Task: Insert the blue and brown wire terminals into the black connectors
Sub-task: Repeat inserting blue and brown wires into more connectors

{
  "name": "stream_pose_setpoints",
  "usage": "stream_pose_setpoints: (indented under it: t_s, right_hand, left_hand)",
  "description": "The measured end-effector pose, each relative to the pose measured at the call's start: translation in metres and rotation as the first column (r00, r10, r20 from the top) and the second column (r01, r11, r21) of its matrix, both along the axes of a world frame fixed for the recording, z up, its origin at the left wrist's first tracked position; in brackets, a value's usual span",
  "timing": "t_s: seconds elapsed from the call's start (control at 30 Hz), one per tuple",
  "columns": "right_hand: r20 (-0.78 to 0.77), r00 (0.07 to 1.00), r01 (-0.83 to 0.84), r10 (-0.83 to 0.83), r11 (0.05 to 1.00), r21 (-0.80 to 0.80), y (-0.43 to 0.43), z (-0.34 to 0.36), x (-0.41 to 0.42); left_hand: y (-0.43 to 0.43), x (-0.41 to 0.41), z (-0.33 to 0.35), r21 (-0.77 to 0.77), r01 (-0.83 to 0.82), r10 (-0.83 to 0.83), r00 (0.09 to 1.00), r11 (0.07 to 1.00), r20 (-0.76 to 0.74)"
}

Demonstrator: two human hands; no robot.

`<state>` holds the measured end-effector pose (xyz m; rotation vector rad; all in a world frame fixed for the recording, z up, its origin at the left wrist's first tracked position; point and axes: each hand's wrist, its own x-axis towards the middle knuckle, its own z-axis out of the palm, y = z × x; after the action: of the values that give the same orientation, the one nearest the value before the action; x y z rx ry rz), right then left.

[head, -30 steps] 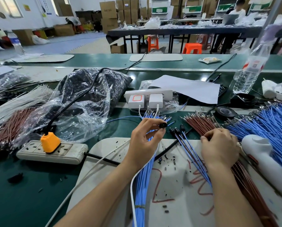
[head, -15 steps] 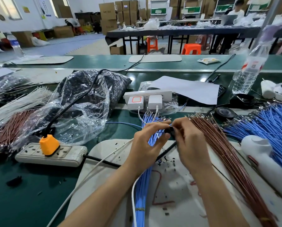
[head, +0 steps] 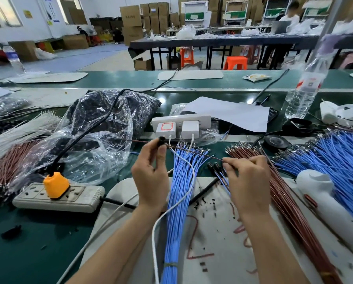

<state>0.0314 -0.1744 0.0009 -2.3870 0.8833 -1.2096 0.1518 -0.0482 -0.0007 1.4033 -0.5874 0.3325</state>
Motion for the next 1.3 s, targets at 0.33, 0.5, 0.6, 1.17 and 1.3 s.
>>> stream_pose_setpoints:
  t_s: [0.33, 0.5, 0.6, 1.17, 1.3]
  right_hand:
    - [0.661, 0.747, -0.159, -0.076, 0.944, 0.288, 0.008, 0.017, -0.001]
    - [0.683, 0.731, -0.271, -0.011, 0.913, 0.304, 0.017, 0.021, 0.001]
    - [0.726, 0.686, -0.362, 0.057, 0.892, 0.272, 0.024, 0.028, -0.001]
    - [0.659, 0.721, -0.383, 0.215, 0.916, 0.12, 0.032, 0.023, 0.003]
    - [0.656, 0.718, -0.385, 0.232, 0.918, 0.097, 0.032, 0.023, 0.003]
  left_hand:
    - [-0.006, -0.016, -0.003, 0.281, 0.15, -0.236, 0.924, 0.948, 0.302]
    - [-0.009, -0.02, -0.007, 0.413, 0.267, -0.374, 0.905, 0.87, 0.204]
    - [-0.008, -0.02, -0.007, 0.461, 0.266, -0.381, 0.908, 0.847, 0.175]
    - [-0.007, -0.021, -0.003, 0.493, 0.303, -0.4, 0.911, 0.816, 0.103]
    - [-0.008, -0.021, -0.003, 0.484, 0.31, -0.408, 0.907, 0.818, 0.109]
